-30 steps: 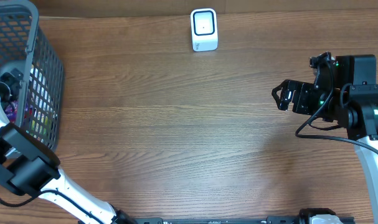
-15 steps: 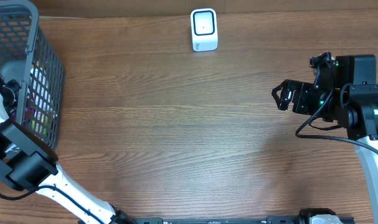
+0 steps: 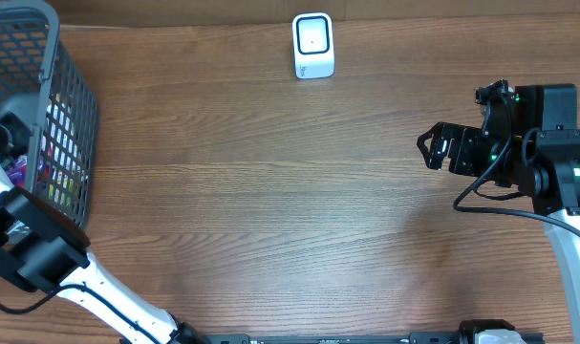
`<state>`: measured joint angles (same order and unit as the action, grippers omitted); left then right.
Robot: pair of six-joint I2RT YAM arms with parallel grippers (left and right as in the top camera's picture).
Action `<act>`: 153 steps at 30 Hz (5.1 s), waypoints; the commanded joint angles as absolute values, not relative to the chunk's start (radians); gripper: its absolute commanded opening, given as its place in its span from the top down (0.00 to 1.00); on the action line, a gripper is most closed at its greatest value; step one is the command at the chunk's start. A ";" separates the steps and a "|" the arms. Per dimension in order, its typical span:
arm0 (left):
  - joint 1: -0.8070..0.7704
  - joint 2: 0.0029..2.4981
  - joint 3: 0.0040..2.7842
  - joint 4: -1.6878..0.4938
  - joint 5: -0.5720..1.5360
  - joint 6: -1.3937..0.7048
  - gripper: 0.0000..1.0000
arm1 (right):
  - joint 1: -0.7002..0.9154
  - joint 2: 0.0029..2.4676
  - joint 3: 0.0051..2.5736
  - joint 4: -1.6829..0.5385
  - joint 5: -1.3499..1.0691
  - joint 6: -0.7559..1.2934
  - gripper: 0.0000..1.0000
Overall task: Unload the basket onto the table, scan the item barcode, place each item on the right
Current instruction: 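Lower left gripper into basket and grasp the purple pad pack, then lift purple pack out and carry it toward the table center, then release purple pack on table and withdraw left gripper to basket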
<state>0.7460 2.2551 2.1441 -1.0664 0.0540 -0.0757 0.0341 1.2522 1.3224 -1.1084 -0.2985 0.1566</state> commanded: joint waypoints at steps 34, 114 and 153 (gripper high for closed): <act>0.741 2.189 2.158 -1.251 0.056 -0.063 0.11 | 0.032 1.253 1.344 -1.106 -0.289 0.157 0.00; -0.041 2.044 2.857 -1.689 0.113 -0.187 0.96 | 0.032 1.253 1.343 -1.133 -0.288 0.157 0.00; -0.130 2.038 2.923 -1.689 -0.014 -0.262 0.25 | 0.032 1.253 1.343 -1.118 -0.289 0.157 0.00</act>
